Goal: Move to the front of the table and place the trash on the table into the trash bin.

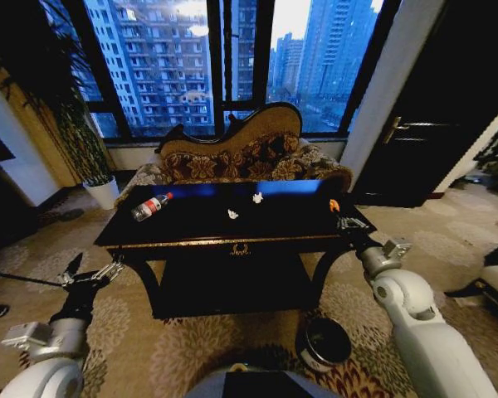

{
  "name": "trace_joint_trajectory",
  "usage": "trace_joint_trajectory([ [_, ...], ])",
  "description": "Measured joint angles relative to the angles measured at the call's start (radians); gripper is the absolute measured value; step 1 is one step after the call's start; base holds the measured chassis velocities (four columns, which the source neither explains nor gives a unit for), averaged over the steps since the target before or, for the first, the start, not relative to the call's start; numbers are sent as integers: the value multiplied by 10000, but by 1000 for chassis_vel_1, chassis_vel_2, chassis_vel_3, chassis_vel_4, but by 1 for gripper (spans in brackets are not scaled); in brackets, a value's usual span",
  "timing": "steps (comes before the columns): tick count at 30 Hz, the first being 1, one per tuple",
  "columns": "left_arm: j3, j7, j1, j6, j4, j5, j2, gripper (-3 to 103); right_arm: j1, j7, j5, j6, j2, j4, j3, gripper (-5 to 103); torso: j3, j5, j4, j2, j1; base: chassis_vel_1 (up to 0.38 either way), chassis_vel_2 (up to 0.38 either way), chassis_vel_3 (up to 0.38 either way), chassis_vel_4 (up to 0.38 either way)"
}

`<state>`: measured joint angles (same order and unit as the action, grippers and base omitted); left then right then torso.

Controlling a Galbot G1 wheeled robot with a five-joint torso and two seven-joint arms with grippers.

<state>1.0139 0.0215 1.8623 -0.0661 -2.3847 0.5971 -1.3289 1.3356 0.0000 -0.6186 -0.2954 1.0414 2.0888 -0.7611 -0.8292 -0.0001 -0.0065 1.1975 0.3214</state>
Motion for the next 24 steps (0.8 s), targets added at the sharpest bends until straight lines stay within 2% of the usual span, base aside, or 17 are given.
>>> trace_joint_trajectory([
  [7,-91,-4,-25,0,36,-45,-79,100,87,0,169,28,99,-46,78,2,4,-1,0,7,-10,219,-238,-254,207],
  [15,-167,-24,-48,18,89,-64,-137,100,1210,-1,924,74,627,-99,-160,2,-2,1,1,-1,-2,29,-20,-25,32],
  [18,-210,-40,-99,38,143,-63,-163,100,2229,-2,1922,-62,990,-421,-433,2,-7,-2,-3,-9,14,-51,48,50,-57],
  [22,-238,-46,-104,54,142,-57,-168,100,2398,-2,2671,-114,1185,-1193,-424,2,-4,-3,3,-7,8,-23,21,30,-18],
  [24,-246,-51,-112,66,99,-46,-159,100,2314,-5,3734,66,1425,-2329,-269,2,2,1,-2,3,-3,0,0,0,0],
])
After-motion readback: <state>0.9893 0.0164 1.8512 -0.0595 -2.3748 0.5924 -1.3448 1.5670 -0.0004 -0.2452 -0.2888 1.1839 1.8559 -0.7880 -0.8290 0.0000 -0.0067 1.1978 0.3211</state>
